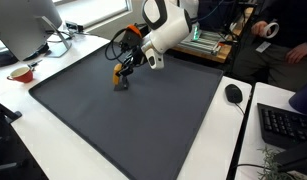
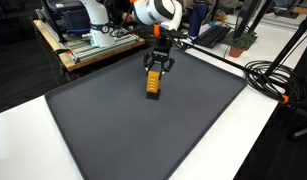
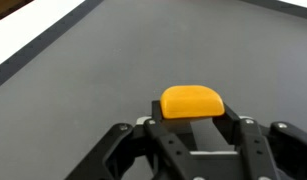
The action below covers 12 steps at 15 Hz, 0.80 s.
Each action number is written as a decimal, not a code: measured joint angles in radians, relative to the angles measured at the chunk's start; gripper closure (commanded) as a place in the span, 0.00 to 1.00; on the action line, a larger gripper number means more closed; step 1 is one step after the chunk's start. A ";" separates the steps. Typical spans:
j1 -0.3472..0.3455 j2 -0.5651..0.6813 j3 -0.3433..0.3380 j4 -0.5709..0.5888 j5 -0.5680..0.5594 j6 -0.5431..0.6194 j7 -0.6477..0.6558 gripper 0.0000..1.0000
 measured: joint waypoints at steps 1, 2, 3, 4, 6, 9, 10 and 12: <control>-0.001 0.005 0.000 0.002 0.001 0.000 -0.002 0.70; -0.001 0.010 0.000 0.004 0.001 0.001 -0.002 0.70; -0.002 0.014 0.000 0.005 0.001 0.002 -0.002 0.70; -0.002 0.019 0.000 0.008 0.001 0.004 -0.002 0.70; -0.002 0.025 0.000 0.014 0.001 0.008 -0.002 0.70; -0.003 0.028 0.000 0.018 0.001 0.011 -0.002 0.70; -0.003 0.028 0.000 0.018 0.001 0.012 -0.002 0.70; -0.004 0.032 0.000 0.020 0.002 0.017 -0.002 0.70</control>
